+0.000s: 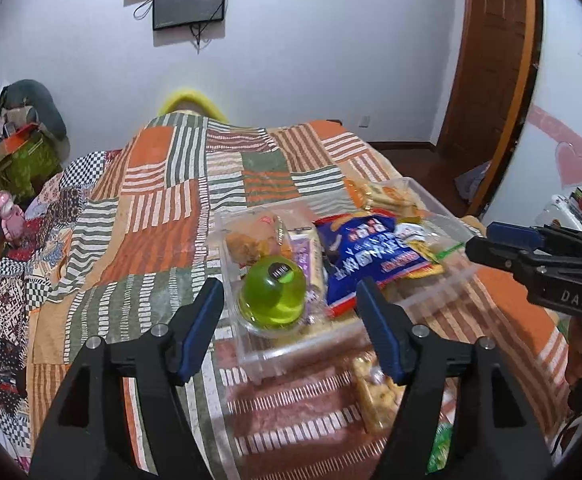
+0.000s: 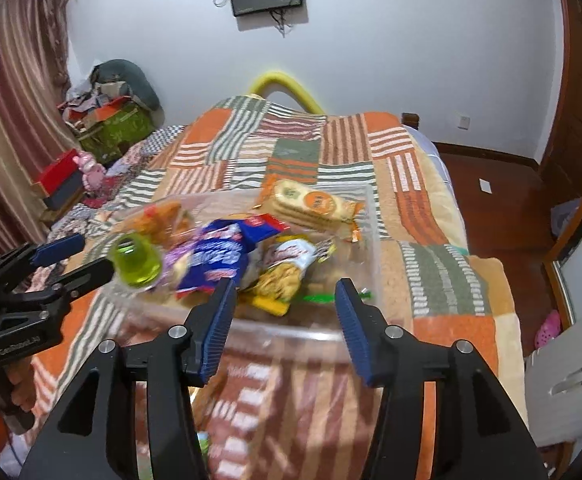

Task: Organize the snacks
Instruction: 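Grasp the square pastry pack with the left tool while the right grasps the green pea bag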

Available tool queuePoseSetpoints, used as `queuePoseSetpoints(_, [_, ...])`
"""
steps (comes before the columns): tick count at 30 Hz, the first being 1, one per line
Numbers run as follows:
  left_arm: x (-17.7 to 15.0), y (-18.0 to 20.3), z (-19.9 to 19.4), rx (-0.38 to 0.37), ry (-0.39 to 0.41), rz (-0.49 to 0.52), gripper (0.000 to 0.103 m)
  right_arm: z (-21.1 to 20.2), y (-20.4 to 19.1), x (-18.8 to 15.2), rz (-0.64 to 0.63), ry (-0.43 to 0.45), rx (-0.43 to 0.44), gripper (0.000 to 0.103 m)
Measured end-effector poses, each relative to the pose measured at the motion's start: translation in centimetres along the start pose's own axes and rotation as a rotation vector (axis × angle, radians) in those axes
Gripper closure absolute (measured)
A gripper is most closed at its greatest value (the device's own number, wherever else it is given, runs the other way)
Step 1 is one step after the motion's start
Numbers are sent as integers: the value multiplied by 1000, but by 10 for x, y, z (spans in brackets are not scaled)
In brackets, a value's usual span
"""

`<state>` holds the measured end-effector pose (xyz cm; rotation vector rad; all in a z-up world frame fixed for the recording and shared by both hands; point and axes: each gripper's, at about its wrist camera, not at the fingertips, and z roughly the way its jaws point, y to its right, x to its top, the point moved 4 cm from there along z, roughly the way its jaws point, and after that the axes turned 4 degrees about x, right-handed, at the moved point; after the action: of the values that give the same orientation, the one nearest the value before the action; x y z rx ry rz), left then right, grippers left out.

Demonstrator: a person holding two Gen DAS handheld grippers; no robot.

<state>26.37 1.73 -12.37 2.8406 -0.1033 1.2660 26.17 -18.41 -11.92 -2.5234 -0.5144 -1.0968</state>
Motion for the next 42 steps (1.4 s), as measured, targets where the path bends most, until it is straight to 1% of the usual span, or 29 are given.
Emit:
queuePoseSetpoints(5, [-16, 8, -17, -19, -18, 39, 33, -10, -22, -15, -29, 0, 39, 51])
queuePoseSetpoints(7, [-25, 10, -22, -23, -37, 56, 33, -10, -28, -21, -30, -7, 49, 49])
queuePoseSetpoints(10, [-38, 11, -26, -26, -60, 72, 33, -5, -37, -35, -30, -34, 64, 49])
queuePoseSetpoints(13, [-53, 9, -27, -36, -86, 72, 33, 4, -44, -52, -15, -77, 82, 49])
queuePoseSetpoints(18, [-76, 6, -25, -50, -139, 62, 33, 25, -59, -81, -16, -174, 108, 49])
queuePoseSetpoints(21, [-85, 4, -24, -60, -163, 51, 33, 36, -66, -95, -21, -226, 120, 49])
queuePoseSetpoints(27, [-100, 5, -20, -65, -199, 53, 33, 56, -72, -112, -21, -294, 129, 49])
queuePoseSetpoints(33, [-105, 9, -14, -77, -232, 42, 33, 55, -81, -116, -91, -293, 96, 49])
queuePoseSetpoints(35, [-105, 13, -12, -81, -239, 44, 33, 54, -79, -117, -94, -280, 86, 54])
queuePoseSetpoints(36, [-105, 16, -12, -87, -241, 46, 33, 53, -79, -117, -96, -275, 83, 55])
queuePoseSetpoints(38, [-105, 21, -11, -99, -246, 50, 33, 45, -74, -120, -96, -265, 83, 58])
queuePoseSetpoints(42, [-103, 36, -10, -124, -251, 76, 33, 28, -57, -118, -100, -246, 72, 59])
